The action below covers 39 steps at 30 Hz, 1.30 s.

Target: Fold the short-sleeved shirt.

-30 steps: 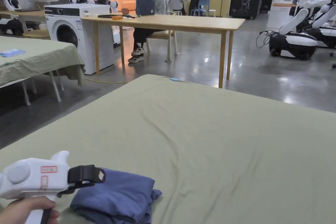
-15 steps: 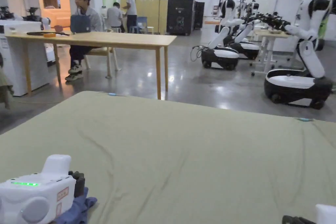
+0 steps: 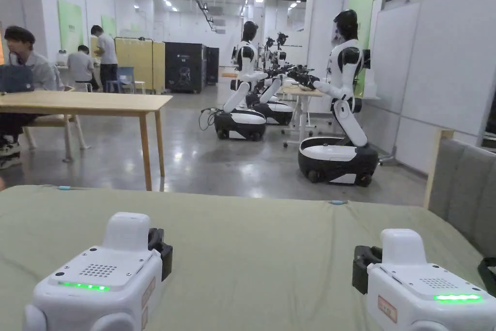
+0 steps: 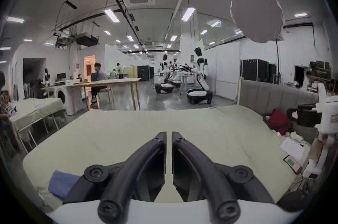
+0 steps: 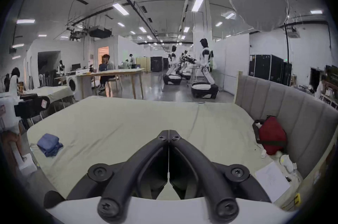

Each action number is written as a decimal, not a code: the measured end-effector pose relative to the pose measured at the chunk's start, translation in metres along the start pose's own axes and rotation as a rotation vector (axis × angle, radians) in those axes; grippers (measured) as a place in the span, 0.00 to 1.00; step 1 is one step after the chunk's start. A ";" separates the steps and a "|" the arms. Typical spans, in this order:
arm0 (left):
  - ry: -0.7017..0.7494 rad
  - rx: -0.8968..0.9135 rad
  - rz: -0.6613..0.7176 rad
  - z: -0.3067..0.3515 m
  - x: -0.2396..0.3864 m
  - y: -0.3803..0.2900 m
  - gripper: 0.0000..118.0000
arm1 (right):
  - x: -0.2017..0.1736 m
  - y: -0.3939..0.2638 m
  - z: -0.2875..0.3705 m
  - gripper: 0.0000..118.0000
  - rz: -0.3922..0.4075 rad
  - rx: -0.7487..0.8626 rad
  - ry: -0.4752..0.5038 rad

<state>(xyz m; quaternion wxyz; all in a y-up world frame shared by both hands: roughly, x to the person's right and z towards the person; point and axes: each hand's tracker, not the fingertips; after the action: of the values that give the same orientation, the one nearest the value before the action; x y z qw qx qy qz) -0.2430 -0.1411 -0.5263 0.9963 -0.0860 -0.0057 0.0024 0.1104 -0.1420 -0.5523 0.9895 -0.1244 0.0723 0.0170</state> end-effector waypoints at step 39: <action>-0.003 0.031 0.004 0.015 -0.004 0.003 1.00 | -0.037 0.002 -0.001 1.00 -0.013 0.031 -0.101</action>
<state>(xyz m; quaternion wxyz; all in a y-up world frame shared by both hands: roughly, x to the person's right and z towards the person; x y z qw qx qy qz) -0.2474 -0.1352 -0.5119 0.9975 -0.0707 -0.0069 0.0046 0.0734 -0.1407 -0.5479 0.9937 -0.1086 0.0217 0.0159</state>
